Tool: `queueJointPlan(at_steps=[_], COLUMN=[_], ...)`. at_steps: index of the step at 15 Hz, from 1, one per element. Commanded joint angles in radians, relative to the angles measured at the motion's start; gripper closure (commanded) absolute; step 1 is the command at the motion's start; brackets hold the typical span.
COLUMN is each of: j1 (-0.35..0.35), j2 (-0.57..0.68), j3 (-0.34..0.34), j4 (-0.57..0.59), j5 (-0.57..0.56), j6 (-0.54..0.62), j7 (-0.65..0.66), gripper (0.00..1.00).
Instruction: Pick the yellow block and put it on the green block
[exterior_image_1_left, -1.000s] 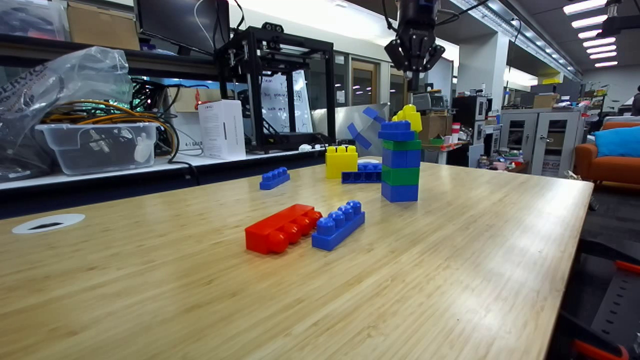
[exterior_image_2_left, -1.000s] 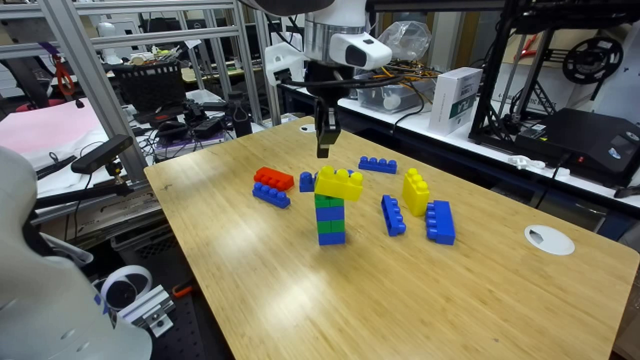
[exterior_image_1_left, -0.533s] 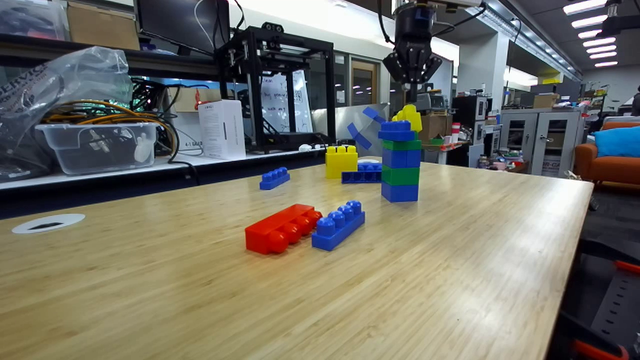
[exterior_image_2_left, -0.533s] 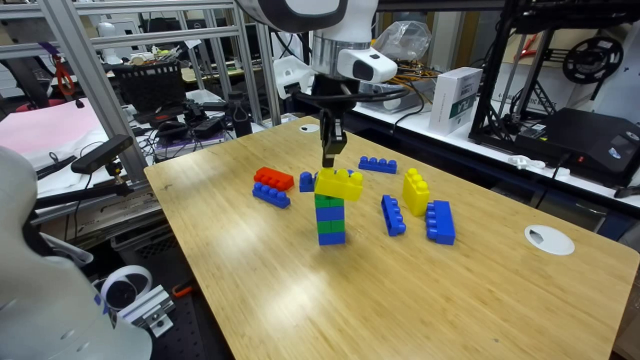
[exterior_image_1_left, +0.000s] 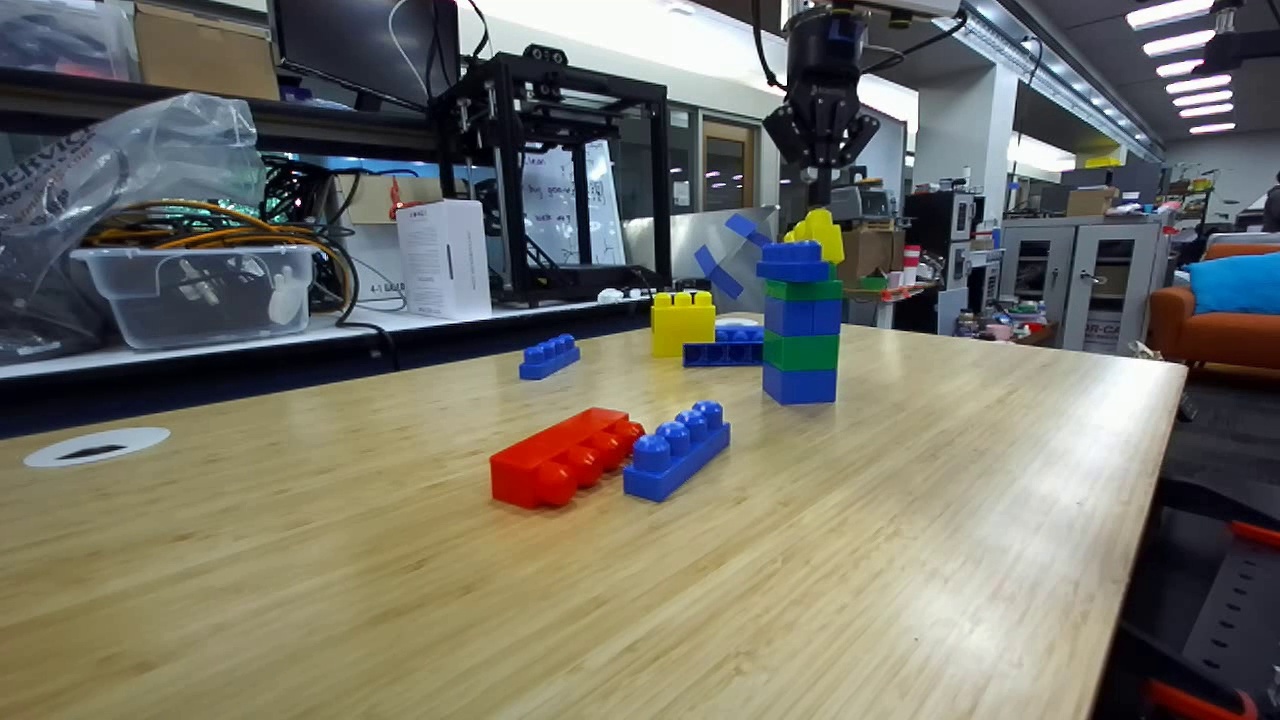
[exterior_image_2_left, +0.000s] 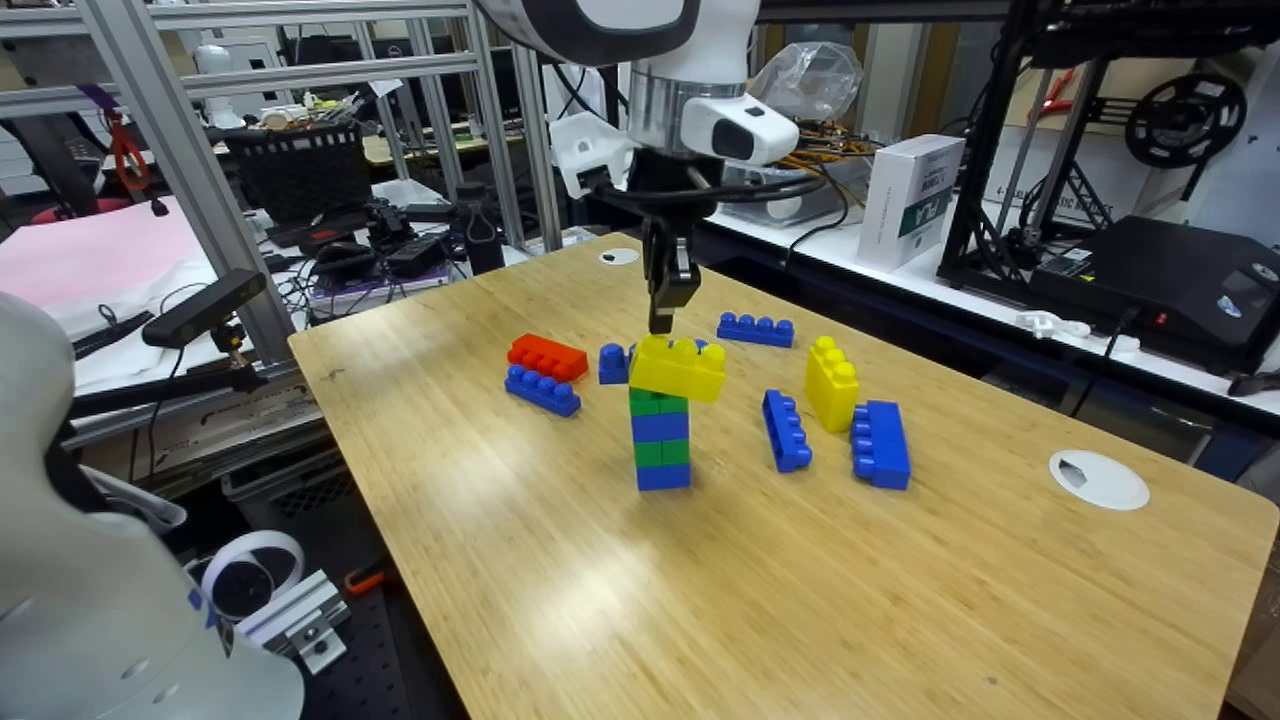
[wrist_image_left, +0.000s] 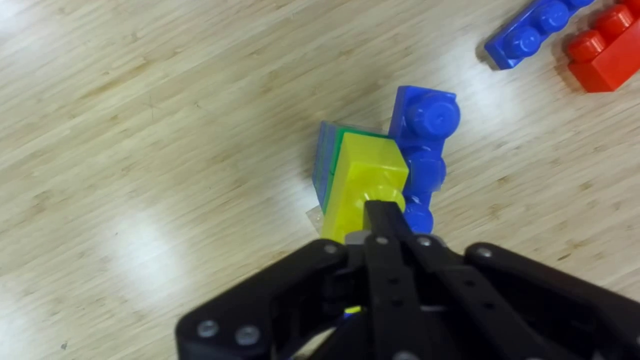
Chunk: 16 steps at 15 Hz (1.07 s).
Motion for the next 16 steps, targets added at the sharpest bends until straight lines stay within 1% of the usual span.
queueJointPlan(at_steps=[1, 16], j1=[-0.006, 0.004], j2=[0.015, 0.019], j3=[0.002, 0.010], j4=[0.012, -0.016], j5=[-0.010, -0.003], j6=[0.005, 0.012], j7=[-0.032, -0.054], gripper=[1.00, 1.00])
